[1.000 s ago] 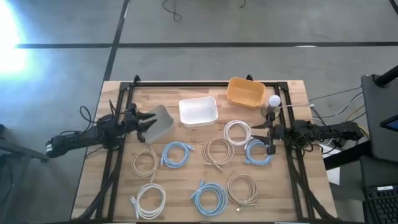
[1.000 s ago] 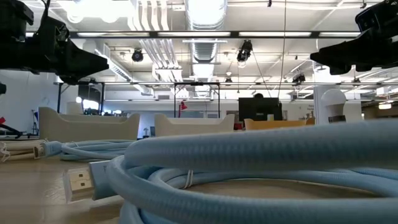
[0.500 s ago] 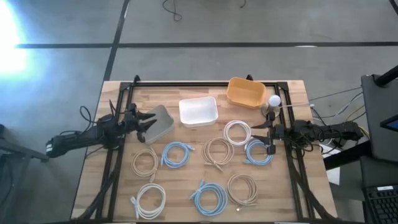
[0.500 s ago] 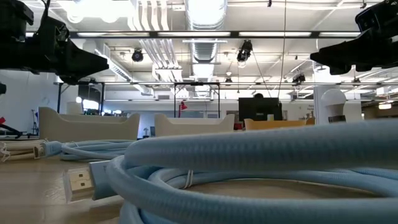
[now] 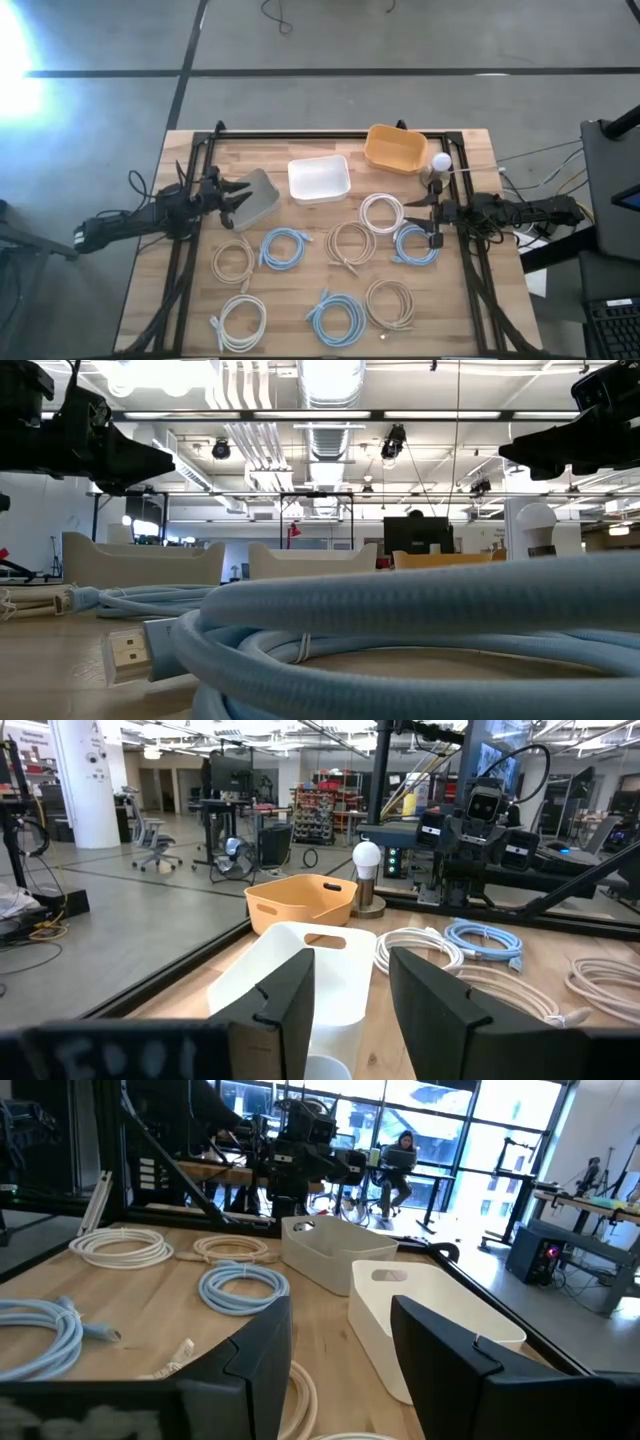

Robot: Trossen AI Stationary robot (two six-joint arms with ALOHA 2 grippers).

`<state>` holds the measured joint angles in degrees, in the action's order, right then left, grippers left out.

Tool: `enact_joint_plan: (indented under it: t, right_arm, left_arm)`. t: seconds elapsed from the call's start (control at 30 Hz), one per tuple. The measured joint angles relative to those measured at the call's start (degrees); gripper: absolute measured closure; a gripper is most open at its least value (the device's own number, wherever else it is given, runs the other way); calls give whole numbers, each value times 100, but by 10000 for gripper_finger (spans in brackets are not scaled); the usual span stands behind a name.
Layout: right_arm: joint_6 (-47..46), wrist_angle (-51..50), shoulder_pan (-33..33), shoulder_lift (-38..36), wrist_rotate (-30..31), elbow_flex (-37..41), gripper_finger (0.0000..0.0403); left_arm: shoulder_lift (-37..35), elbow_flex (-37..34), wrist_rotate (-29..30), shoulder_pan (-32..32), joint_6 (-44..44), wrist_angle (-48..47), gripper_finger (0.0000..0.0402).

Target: Sort HDMI cables

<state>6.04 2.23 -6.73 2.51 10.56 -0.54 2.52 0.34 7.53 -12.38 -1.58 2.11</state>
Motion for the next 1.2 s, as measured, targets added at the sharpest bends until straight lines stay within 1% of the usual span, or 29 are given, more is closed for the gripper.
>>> enact_joint_plan:
  t: [0.23,0.4,0.53,0.63,0.73,0.87,0.9,1.0,1.03,1.2]
  right_arm:
    - [2,1,-1,1,1,0,236]
    - [654,0,0,0,-1,-1,236]
    - [771,1,1,-1,-1,0,236]
    - [642,-1,1,1,1,0,236]
    - [546,1,0,1,0,0,236]
    - [529,1,-1,1,0,0,236]
    - [421,1,0,1,-2,0,236]
    - [-372,38,-4,-1,-21,0,236]
    - [-500,85,-2,1,-17,0,236]
    - [-544,318,-1,-1,-6,-2,236]
  left_arm:
    - [-2,0,0,-2,0,2,264]
    - [-2,0,4,0,-265,90,264]
    - [-2,0,40,0,-453,81,264]
    - [-2,0,170,-2,-456,85,264]
    - [-1,0,160,-1,-431,87,264]
    - [-2,0,140,-2,-630,84,264]
    - [-1,0,122,-2,-674,84,264]
    - [-2,10,46,-2,-698,111,264]
    - [0,23,20,-2,-706,95,264]
    - [104,236,-106,-1,-583,33,259]
